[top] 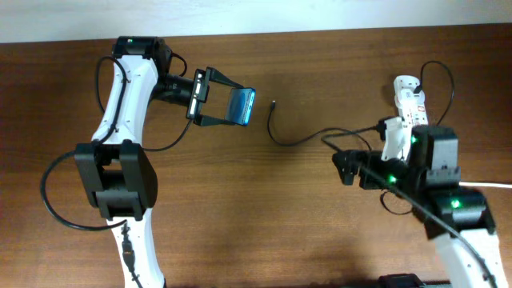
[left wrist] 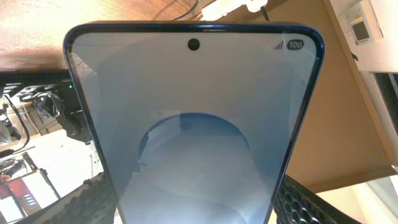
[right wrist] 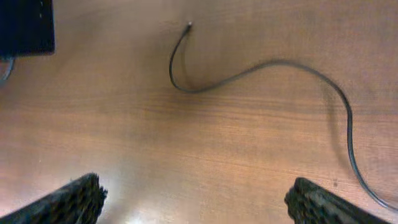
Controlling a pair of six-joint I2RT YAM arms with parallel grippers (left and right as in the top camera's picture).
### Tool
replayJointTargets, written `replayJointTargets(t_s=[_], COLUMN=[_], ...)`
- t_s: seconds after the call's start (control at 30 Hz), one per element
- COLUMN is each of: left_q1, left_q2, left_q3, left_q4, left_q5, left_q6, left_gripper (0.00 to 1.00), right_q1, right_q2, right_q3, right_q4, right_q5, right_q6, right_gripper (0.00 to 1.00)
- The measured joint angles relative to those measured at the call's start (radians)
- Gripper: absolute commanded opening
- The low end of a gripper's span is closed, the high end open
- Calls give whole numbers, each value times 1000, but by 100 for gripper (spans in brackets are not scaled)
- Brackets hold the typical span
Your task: Plug charger to phone and switch on socket
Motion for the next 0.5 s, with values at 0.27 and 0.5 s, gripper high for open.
replayJointTargets(t_s=[0.27, 0.5], left_q1=[0, 0], left_q2=[0, 0], left_q3=[0, 0], left_q4=[0, 0], left_q5=[0, 0], left_q6=[0, 0], left_gripper=[0, 0], right_q1=[-154, -388], right_q2=[95, 95], right_q3=[144, 145], right_q4=[-147, -137], right_q5=[-5, 18], right_q6=[-17, -17], right_gripper=[98, 99])
